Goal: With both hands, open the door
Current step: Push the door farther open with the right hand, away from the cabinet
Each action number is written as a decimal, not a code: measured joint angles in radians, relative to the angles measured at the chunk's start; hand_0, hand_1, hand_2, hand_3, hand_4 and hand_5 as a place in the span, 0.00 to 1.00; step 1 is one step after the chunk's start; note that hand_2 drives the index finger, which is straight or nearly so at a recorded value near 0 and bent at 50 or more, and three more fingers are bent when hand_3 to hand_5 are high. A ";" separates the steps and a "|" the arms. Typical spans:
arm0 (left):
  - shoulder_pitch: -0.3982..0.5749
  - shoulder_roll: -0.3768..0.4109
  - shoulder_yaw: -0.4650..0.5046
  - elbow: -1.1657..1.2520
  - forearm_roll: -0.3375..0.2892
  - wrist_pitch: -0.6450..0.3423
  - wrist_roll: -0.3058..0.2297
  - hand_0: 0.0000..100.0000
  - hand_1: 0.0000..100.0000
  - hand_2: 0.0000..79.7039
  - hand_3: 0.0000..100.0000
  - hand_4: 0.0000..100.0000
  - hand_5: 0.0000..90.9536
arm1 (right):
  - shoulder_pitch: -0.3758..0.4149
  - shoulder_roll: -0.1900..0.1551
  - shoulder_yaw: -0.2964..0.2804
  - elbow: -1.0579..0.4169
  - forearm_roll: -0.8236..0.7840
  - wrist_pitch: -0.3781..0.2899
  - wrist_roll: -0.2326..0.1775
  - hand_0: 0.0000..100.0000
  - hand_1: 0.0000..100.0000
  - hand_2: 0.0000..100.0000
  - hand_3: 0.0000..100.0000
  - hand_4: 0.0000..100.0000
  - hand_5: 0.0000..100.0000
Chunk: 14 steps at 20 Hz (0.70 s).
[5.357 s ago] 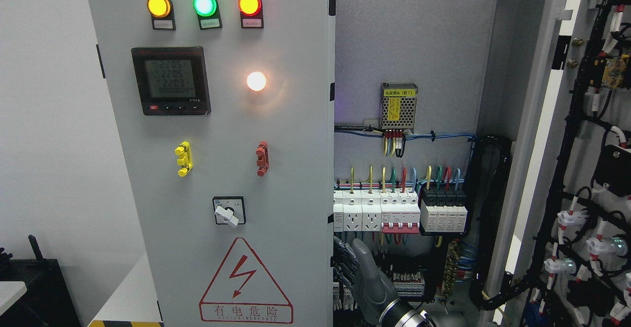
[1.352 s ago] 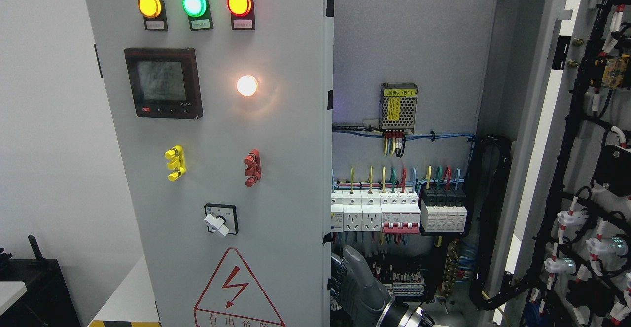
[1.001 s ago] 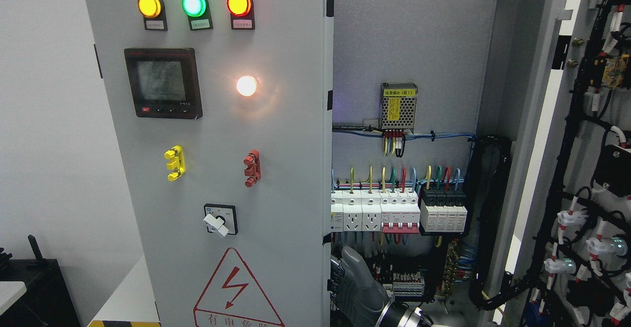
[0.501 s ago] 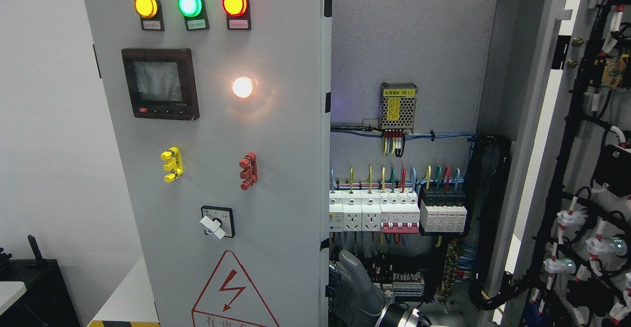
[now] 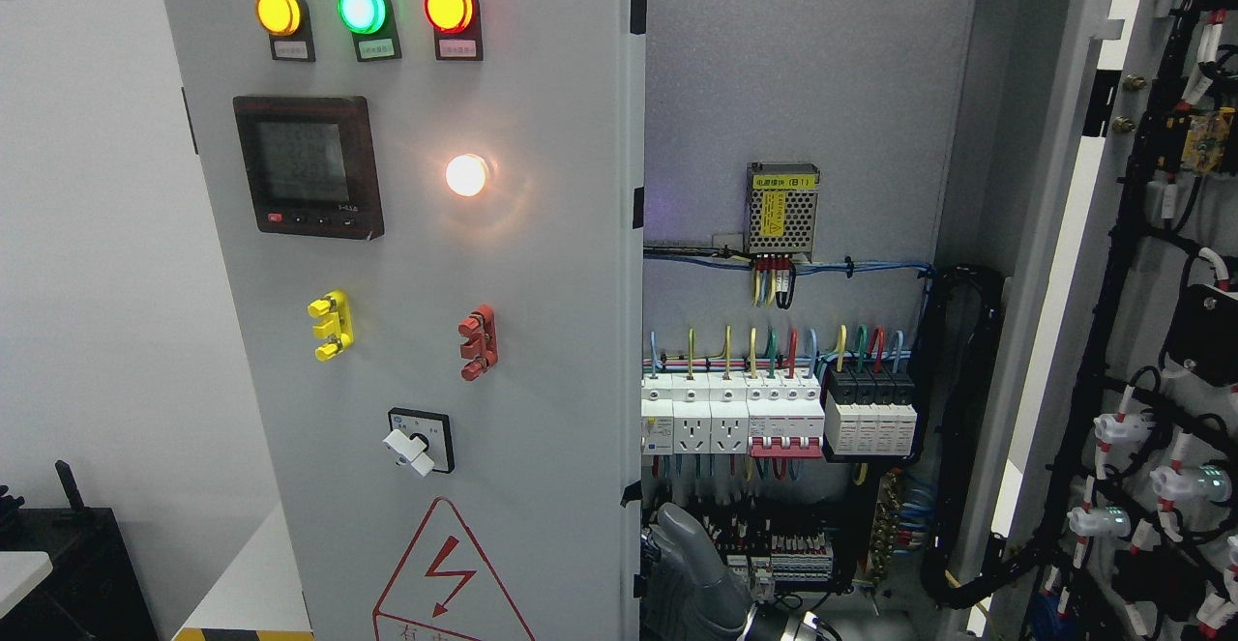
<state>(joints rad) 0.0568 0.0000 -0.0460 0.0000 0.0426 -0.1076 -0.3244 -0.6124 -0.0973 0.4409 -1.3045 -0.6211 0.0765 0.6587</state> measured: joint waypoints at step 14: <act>0.000 0.000 0.000 0.000 0.000 0.000 0.000 0.00 0.00 0.00 0.00 0.04 0.00 | 0.018 0.004 0.017 -0.029 0.000 0.000 0.066 0.00 0.00 0.00 0.00 0.00 0.00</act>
<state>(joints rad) 0.0568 0.0000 -0.0460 0.0000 0.0428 -0.1076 -0.3244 -0.5944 -0.0929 0.4579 -1.3334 -0.6213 0.0765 0.7249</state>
